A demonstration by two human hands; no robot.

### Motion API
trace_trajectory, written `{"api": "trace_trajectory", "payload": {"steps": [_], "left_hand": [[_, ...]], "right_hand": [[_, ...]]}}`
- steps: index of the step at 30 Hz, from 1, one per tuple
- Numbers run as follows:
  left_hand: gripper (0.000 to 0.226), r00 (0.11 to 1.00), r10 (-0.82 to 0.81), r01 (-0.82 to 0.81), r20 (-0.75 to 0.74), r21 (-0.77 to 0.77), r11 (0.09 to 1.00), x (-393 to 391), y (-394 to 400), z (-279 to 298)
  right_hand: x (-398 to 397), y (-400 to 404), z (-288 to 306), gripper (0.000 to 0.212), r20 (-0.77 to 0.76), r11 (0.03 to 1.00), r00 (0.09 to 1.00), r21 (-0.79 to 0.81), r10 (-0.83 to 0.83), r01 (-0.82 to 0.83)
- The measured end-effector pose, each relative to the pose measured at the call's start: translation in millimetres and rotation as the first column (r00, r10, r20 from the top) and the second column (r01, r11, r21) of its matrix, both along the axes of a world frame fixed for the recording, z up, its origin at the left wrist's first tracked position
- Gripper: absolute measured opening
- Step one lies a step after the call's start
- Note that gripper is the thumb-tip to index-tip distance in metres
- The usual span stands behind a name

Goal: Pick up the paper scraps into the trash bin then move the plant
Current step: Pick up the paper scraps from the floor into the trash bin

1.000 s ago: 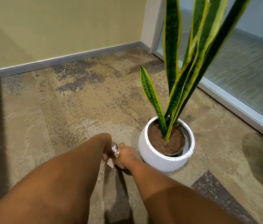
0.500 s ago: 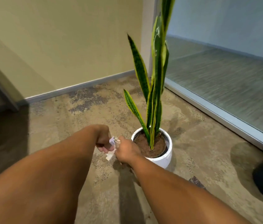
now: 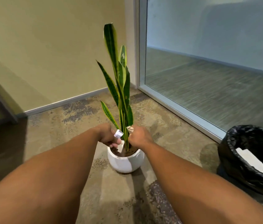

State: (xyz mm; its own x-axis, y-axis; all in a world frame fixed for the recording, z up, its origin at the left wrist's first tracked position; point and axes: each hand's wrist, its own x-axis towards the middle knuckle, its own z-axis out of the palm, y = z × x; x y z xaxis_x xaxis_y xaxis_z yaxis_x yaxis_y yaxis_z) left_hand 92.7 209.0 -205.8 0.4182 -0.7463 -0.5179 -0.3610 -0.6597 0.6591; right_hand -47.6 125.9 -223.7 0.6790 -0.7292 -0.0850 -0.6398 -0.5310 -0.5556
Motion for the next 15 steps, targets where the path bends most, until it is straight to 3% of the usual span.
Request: {"api": "trace_trajectory", "payload": {"steps": [6,11,15], "left_hand": [[0.016,0.949,-0.212,0.191,0.235,0.110,0.975,-56,-55,14],[0.017,0.926,-0.284,0.278,0.250,0.059,0.959,-113,-109,23],[0.016,0.948,-0.237,0.254,0.214,-0.051,0.966,-154,-148,23]], "right_hand": [[-58,-44,20,0.037,0.091,0.992,0.988,0.016,-0.125,0.124],[-113,-88,30,0.037,0.156,0.958,0.946,0.045,-0.286,0.282],[-153,-108,39,0.038,0.212,0.897,0.872,0.063,-0.440,0.437]]}}
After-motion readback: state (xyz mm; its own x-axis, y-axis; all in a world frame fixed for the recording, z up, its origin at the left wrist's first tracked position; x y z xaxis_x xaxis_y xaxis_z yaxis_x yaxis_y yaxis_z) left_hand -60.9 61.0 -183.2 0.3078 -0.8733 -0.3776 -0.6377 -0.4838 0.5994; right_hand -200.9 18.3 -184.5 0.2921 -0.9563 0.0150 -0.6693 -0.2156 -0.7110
